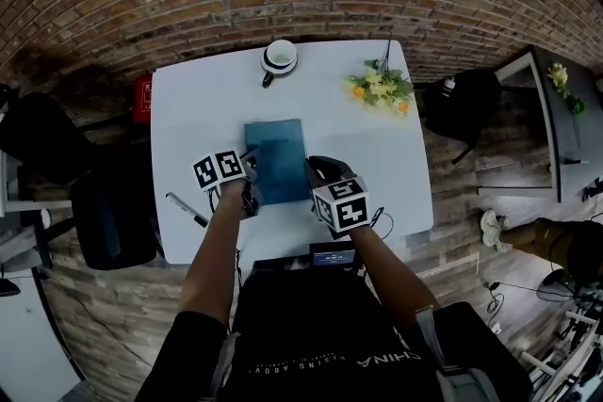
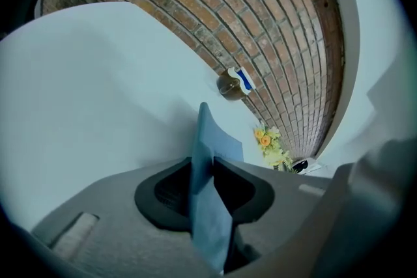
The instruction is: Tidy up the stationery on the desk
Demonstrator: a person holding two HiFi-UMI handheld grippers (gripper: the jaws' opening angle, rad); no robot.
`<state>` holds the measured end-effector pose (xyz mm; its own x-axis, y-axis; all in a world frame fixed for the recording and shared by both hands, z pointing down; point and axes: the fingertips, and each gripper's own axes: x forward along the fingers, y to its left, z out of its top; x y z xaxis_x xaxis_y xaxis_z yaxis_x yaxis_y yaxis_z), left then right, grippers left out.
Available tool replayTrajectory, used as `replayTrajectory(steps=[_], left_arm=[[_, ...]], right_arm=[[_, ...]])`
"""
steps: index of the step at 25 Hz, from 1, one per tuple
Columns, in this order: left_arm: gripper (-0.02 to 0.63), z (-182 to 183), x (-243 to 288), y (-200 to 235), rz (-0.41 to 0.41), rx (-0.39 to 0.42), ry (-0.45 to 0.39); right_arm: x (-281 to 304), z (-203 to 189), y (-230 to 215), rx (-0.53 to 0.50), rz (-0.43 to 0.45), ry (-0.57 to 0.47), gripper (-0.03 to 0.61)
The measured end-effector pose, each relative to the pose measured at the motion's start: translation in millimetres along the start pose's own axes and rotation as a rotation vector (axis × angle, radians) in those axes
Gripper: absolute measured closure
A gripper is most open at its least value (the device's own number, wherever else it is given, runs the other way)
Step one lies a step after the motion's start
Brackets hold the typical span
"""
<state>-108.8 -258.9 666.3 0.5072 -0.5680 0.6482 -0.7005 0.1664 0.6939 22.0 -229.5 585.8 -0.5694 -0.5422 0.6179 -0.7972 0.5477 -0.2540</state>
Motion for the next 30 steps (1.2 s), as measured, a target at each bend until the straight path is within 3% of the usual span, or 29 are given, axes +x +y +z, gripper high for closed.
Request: replayTrajectory(steps=[9,12,17,20,24,30], left_arm=[[0.436,-7.3,-9.2,6.5,0.091,0.263,0.092],[0.436,-2.8,-21.3,8.1,0.105,0.315,0.062],[0.437,8.6,-46.6,-18.7,0.011,0.481,-0.053],[0.466,9.8,-63.0,-36.3,-0.027,0.608,-0.114],[0.551,6.5,-79.2,-55.2,-0.045,0.734,-0.173],[0.601,-1.5,-96.8,-56.5,-0.051,0.766,-0.191]], right_arm=[[1.5,-1.4,-0.8,0.0,-0.001,0.004,0.541],[3.1,1.0,1.0,-0.005,0.003,0.004,0.541],[7.0,1.7,8.1,-0.016,0.016,0.015,0.541],[9.2,3.3,13.8,-0.036,0.028,0.017,0.545],[11.2,7.1,22.8,-0.073,0.046,0.02,0.552],[13.4,15.1,34.8,-0.106,0.072,0.022,0.568]])
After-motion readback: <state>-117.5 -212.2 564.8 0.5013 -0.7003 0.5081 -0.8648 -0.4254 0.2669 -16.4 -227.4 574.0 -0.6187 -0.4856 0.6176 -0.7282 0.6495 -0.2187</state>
